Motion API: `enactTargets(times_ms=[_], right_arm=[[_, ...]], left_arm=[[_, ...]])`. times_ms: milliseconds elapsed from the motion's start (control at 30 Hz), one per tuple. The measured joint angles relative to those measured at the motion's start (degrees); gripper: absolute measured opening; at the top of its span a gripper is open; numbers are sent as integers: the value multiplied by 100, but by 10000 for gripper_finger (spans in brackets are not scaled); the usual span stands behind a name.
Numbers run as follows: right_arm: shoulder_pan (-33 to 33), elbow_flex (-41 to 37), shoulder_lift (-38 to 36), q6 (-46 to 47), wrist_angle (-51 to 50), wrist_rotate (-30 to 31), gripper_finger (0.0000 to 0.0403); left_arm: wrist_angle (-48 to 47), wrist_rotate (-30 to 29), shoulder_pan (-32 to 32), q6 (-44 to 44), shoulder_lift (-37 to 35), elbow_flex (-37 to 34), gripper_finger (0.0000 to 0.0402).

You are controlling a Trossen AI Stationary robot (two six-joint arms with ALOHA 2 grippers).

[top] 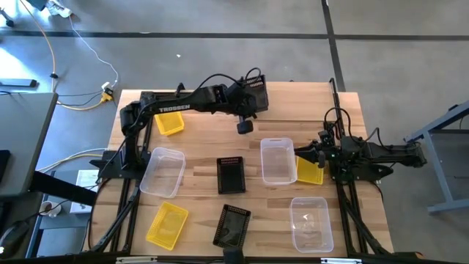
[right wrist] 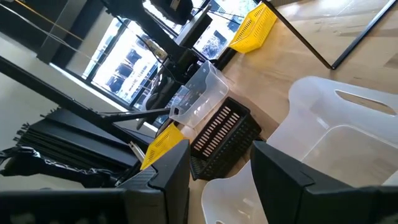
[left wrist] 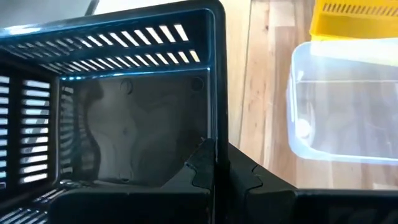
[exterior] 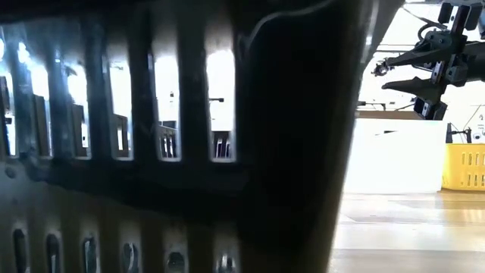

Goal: Stack baskets on shelf by color
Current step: Put the top black bin on the shelf

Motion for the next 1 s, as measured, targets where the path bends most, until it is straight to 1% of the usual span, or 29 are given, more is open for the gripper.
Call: enactTargets(times_ms=[733, 1000], right_arm=[[2, 0, 0, 48, 0, 2, 153], [0, 0, 0, 46, 0, 2, 153]], left_arm=[[-223, 22, 1, 4, 9, -2, 0], [-166, -7, -37, 0, 11, -4, 0]])
